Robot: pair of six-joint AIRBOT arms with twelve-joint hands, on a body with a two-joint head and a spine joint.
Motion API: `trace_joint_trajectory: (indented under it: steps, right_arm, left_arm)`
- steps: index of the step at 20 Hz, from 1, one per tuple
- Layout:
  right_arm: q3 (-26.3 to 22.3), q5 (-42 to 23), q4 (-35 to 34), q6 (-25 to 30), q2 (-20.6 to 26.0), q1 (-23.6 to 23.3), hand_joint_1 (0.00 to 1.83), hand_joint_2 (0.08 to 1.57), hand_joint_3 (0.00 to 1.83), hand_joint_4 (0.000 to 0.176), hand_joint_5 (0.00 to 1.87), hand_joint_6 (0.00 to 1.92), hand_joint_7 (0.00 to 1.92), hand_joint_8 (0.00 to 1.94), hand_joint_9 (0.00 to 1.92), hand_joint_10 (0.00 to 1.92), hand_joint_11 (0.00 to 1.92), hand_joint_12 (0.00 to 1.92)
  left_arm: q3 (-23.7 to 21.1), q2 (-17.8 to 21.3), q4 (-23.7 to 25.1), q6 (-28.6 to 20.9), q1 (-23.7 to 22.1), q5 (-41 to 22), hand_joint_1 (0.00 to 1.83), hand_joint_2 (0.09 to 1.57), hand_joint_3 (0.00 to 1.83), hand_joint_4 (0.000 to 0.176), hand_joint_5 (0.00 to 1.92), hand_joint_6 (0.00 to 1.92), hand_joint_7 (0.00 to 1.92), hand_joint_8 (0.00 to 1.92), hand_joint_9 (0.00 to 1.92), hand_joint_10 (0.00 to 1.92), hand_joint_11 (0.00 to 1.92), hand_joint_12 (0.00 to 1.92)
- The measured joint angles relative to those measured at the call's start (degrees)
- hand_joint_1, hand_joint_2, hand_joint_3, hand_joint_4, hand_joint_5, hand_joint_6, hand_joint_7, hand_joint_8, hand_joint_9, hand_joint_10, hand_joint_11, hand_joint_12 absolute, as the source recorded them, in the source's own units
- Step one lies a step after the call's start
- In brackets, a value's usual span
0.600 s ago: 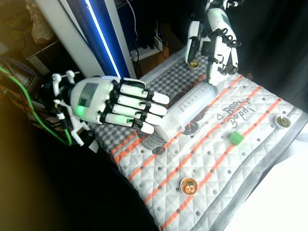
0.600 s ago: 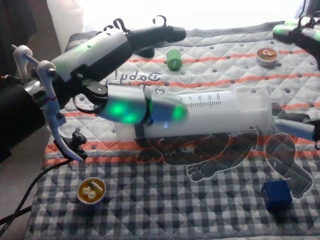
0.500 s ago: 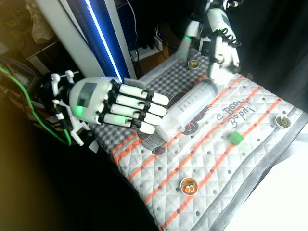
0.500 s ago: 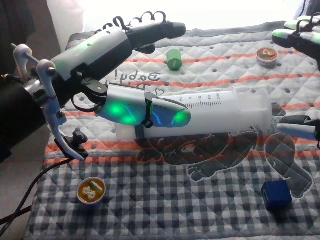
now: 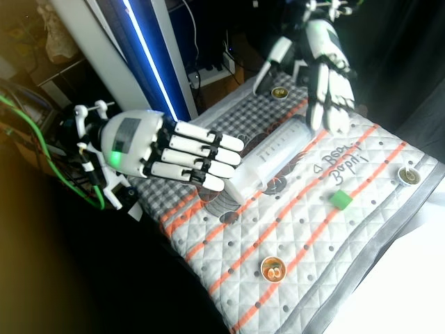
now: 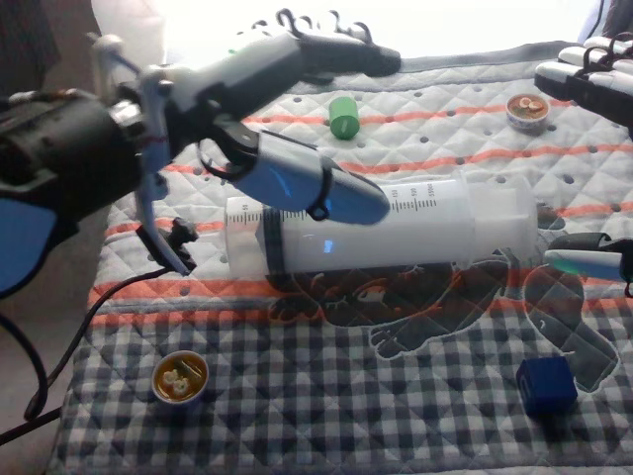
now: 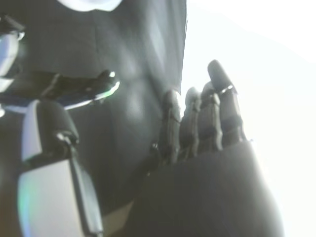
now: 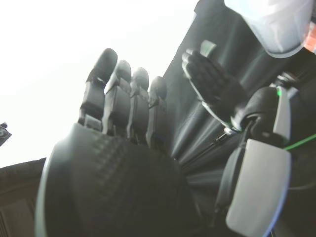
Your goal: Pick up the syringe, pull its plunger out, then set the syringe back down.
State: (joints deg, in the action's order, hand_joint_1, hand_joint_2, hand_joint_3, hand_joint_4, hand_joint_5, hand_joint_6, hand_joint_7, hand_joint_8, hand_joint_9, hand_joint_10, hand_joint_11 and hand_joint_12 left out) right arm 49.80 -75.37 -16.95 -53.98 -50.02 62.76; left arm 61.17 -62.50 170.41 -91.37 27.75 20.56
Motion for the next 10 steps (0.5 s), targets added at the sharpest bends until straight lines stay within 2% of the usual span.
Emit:
trace_joint_trajectory:
  steps: [3,6,9,10]
  right_arm:
    - [0.0,-0.2,0.3,0.0,-0.1,0.0,1.03,0.82,0.0,0.0,0.45,0.01,0.39,0.01,0.31,0.02,0.0,0.8]
    - [0.0,-0.2,0.2,0.0,-0.1,0.0,1.04,0.86,0.01,0.0,0.46,0.01,0.4,0.0,0.34,0.02,0.0,0.88]
    - [0.0,-0.2,0.4,0.0,-0.1,0.0,1.06,0.87,0.01,0.005,0.45,0.0,0.4,0.0,0.29,0.0,0.0,0.71]
    - [0.0,-0.2,0.4,0.0,-0.1,0.0,1.04,0.88,0.01,0.0,0.43,0.0,0.41,0.0,0.32,0.01,0.0,0.84]
  left_arm:
    - [1.7,-2.6,0.6,4.2,-1.4,-6.9,1.0,0.76,0.0,0.0,0.33,0.01,0.24,0.01,0.22,0.06,0.0,1.24]
    - [3.9,-4.9,0.7,4.5,-1.6,-10.5,1.03,0.76,0.0,0.0,0.36,0.01,0.3,0.01,0.26,0.07,0.0,1.29]
    - [7.0,-7.7,0.8,4.5,-1.6,-13.4,0.98,0.74,0.0,0.0,0.36,0.0,0.29,0.0,0.26,0.05,0.0,1.22]
    - [9.4,-10.3,0.8,4.5,-1.6,-15.3,0.96,0.76,0.0,0.0,0.39,0.01,0.33,0.01,0.28,0.04,0.0,1.37]
